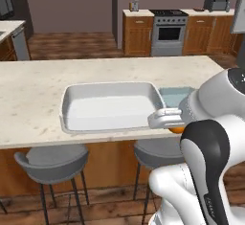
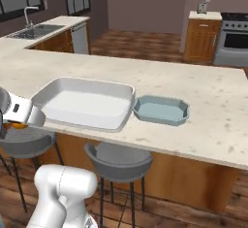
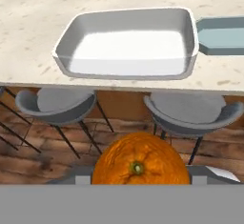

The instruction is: Place the cold items (tomato and tangerine) from the fridge in one tupperware on the dining counter. Place the warm items (hot dog and kebab skewer) in the stove area in another tupperware.

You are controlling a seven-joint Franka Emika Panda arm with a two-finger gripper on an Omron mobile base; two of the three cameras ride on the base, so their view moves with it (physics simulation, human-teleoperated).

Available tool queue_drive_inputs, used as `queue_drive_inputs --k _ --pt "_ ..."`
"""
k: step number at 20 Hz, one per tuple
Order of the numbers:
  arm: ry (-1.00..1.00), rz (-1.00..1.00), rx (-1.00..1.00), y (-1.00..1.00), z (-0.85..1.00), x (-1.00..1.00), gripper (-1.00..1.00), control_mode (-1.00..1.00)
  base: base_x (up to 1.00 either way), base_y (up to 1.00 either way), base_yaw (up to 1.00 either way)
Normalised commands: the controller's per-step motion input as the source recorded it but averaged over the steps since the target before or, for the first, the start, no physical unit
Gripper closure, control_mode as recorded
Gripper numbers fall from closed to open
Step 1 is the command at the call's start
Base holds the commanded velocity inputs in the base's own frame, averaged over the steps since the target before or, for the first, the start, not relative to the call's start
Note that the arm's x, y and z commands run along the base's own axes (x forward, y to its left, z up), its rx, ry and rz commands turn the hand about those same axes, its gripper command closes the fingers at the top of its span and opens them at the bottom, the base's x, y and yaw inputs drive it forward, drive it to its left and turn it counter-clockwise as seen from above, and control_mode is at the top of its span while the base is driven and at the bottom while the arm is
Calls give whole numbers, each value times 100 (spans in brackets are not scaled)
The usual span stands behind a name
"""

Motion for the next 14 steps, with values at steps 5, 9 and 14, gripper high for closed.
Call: queue_drive_inputs --k 5,9,14 --pt "0 0 0 0 0 0 100 100 48 100 -55" --pt "0 0 0 0 0 0 100 100 81 91 -49" --pt "8 0 0 5 1 20 100 -100 77 44 -16"
